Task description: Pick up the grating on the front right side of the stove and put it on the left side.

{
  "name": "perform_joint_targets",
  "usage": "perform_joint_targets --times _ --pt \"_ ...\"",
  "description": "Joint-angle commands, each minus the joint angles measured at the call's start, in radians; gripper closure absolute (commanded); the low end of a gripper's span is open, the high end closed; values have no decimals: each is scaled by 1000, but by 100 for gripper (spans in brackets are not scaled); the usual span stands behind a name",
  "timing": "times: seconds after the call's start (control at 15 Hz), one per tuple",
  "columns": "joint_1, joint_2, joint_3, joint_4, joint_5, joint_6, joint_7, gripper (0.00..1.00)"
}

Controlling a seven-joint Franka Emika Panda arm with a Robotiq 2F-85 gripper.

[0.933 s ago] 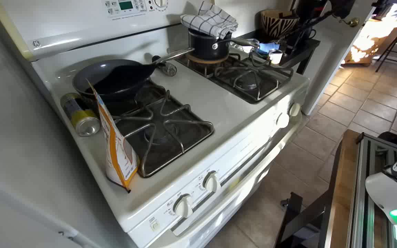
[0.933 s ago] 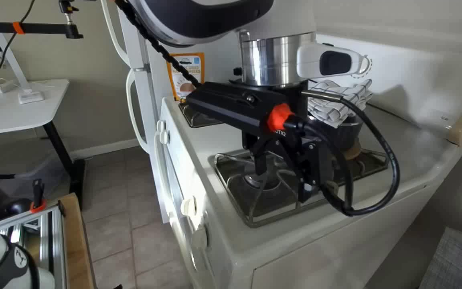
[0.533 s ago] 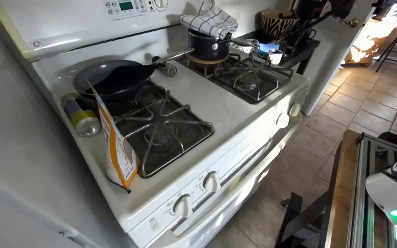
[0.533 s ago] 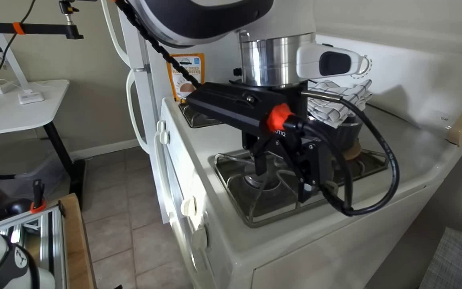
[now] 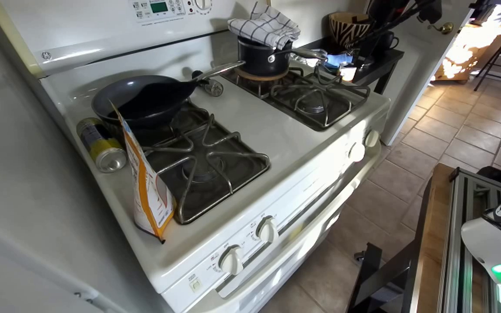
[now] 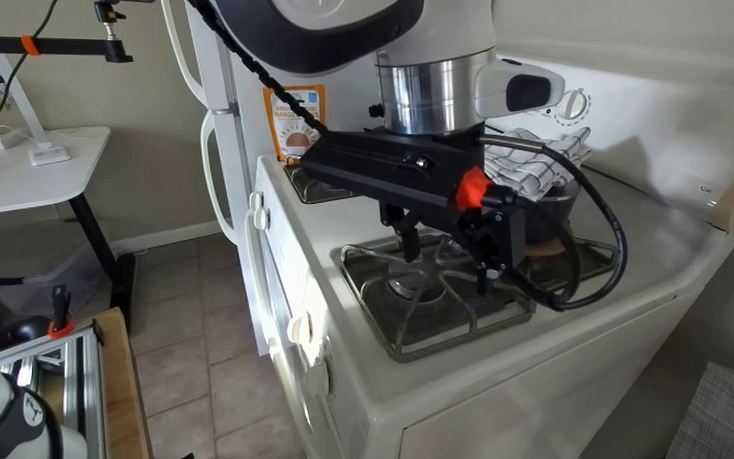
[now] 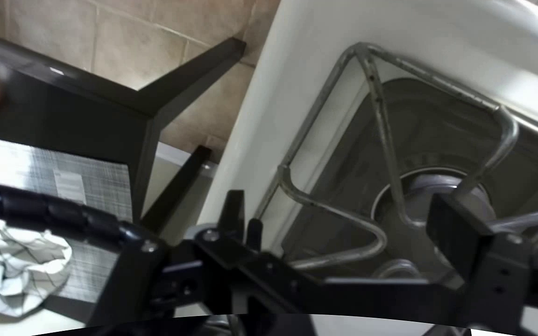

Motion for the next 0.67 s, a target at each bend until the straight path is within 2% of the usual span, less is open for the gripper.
perform_joint_targets --times 0.0,0.13,0.33,0.47,0.53,0.6 --pt "57 -59 -58 -76 103 73 -240 0" --pt "84 -81 -95 -110 178 91 -398 0" --pt "201 -128 -270 -146 224 64 -622 0" --pt "271 -144 -391 -129 257 20 -775 0" --pt "151 -85 -239 -117 243 54 -674 0" --pt "154 -89 -259 -116 253 51 -704 0"
